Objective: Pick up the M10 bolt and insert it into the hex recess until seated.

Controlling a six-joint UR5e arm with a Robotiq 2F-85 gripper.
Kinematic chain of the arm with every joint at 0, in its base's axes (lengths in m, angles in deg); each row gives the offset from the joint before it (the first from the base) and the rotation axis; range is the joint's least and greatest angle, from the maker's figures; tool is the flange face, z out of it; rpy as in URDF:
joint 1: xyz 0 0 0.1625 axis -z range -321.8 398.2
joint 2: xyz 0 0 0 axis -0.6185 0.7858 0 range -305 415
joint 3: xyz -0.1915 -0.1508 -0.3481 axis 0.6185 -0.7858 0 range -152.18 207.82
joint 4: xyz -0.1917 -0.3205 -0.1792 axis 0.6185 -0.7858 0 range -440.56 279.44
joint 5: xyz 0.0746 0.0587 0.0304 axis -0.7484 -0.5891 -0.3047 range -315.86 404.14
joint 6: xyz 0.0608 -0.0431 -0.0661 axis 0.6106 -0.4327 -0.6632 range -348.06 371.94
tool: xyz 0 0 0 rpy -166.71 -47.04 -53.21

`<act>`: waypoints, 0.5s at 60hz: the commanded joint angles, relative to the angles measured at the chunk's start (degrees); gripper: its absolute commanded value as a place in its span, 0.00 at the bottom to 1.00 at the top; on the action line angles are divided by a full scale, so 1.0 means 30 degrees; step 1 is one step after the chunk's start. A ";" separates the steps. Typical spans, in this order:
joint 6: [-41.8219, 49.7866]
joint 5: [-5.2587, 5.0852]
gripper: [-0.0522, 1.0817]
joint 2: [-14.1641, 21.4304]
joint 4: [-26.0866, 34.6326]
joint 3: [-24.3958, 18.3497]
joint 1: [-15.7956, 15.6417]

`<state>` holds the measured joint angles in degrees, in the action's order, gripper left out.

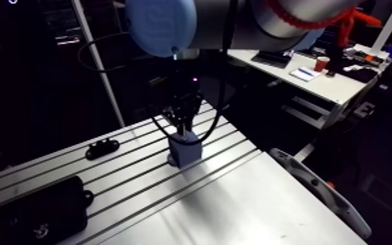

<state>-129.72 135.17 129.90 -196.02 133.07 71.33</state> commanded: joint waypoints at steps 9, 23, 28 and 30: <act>0.2525 -0.0292 0.88 0.0564 -0.1490 0.1066 0.0392; 0.2527 -0.0448 0.96 0.0593 -0.1522 0.1374 0.0328; 0.2556 -0.0448 0.97 0.0593 -0.1550 0.1379 0.0328; 0.2556 -0.0448 0.97 0.0568 -0.1551 0.1379 0.0303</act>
<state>-122.38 133.98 131.61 -200.32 136.78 72.36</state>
